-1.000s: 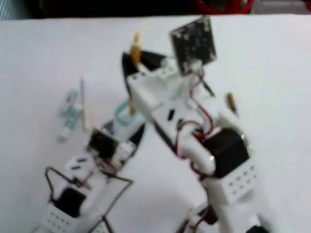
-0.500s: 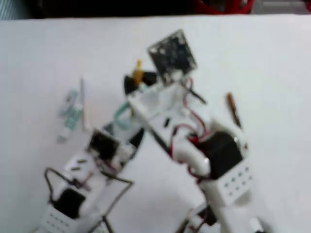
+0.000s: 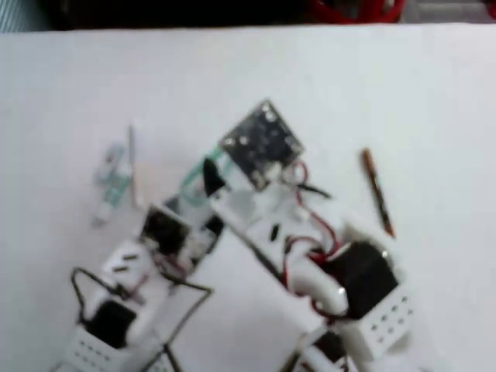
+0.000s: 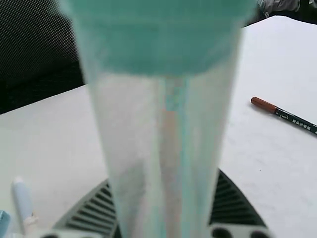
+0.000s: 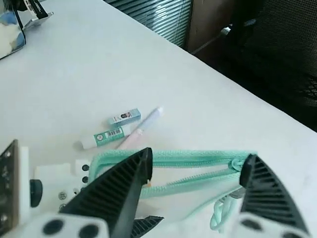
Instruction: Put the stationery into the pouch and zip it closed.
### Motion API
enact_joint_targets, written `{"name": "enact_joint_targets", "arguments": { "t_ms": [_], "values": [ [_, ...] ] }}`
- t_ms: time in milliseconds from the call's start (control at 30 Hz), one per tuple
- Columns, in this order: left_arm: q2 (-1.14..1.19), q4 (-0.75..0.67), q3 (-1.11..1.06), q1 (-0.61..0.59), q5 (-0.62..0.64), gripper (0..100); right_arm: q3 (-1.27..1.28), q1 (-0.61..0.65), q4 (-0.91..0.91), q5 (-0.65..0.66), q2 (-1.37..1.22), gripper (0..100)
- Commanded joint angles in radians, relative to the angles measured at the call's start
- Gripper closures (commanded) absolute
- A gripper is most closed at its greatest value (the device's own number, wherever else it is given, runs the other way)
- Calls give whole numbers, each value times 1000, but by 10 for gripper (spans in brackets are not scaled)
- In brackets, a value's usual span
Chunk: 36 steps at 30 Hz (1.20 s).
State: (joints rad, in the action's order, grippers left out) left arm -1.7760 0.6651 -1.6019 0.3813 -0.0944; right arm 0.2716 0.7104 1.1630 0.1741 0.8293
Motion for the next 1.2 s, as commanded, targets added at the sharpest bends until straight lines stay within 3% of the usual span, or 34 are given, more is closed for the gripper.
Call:
{"name": "enact_joint_targets", "arguments": {
  "t_ms": [0,133,400,500,733,967,1167],
  "values": [
    [-1,2,46,16,-6,826,-80,-18,5,9,30,714],
    [-1,2,46,16,-6,826,-157,-134,5,9,48,715],
    [-1,2,46,15,-6,827,-72,-608,-1,9,2,715],
    [-1,2,46,16,-6,827,28,-731,-67,9,-85,715],
    [-1,6,46,16,-6,827,106,-831,-285,6,-527,801],
    [-1,5,46,21,-6,827,-160,-951,-159,9,-920,794],
    [-1,3,46,18,-8,827,-373,-943,-50,9,-1176,796]
  ]
}}
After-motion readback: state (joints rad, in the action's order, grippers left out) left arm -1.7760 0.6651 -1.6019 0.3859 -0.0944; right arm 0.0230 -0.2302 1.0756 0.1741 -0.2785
